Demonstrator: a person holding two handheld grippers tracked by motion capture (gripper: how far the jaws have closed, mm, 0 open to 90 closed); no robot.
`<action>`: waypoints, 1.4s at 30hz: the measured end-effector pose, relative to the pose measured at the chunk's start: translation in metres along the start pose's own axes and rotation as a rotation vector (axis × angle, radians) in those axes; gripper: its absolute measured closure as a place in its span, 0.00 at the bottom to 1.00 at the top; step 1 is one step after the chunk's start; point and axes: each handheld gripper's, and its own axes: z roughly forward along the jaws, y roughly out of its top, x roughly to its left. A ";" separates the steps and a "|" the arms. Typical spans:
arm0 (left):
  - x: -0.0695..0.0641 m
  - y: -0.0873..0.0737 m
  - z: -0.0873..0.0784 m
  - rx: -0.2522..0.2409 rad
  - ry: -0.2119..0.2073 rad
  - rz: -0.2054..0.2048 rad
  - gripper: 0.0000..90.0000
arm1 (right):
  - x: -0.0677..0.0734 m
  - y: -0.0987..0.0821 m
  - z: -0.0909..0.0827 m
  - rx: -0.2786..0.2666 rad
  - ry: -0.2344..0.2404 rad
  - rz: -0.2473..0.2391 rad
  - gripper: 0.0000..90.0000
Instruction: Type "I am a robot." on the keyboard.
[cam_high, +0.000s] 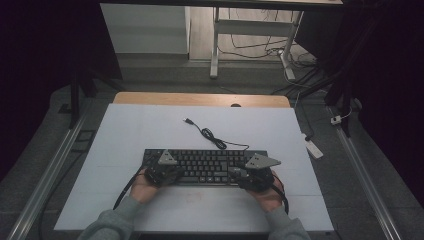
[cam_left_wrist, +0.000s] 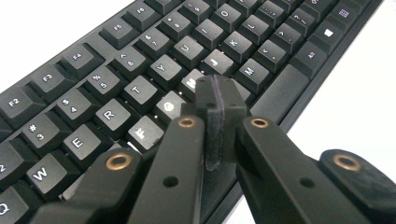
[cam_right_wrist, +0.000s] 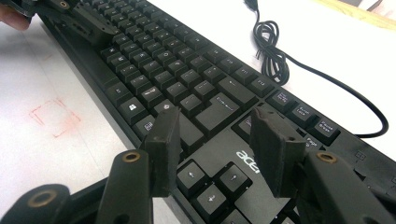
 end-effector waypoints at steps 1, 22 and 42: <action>0.001 0.000 -0.002 -0.016 -0.003 0.000 0.99 | 0.000 0.000 0.000 -0.001 0.001 0.000 0.59; 0.032 -0.023 -0.061 -0.159 0.024 -0.160 0.47 | 0.001 -0.001 0.002 0.001 0.001 0.000 0.59; 0.032 -0.030 -0.059 -0.124 0.027 -0.159 0.39 | 0.012 0.024 0.032 0.007 0.018 0.012 0.67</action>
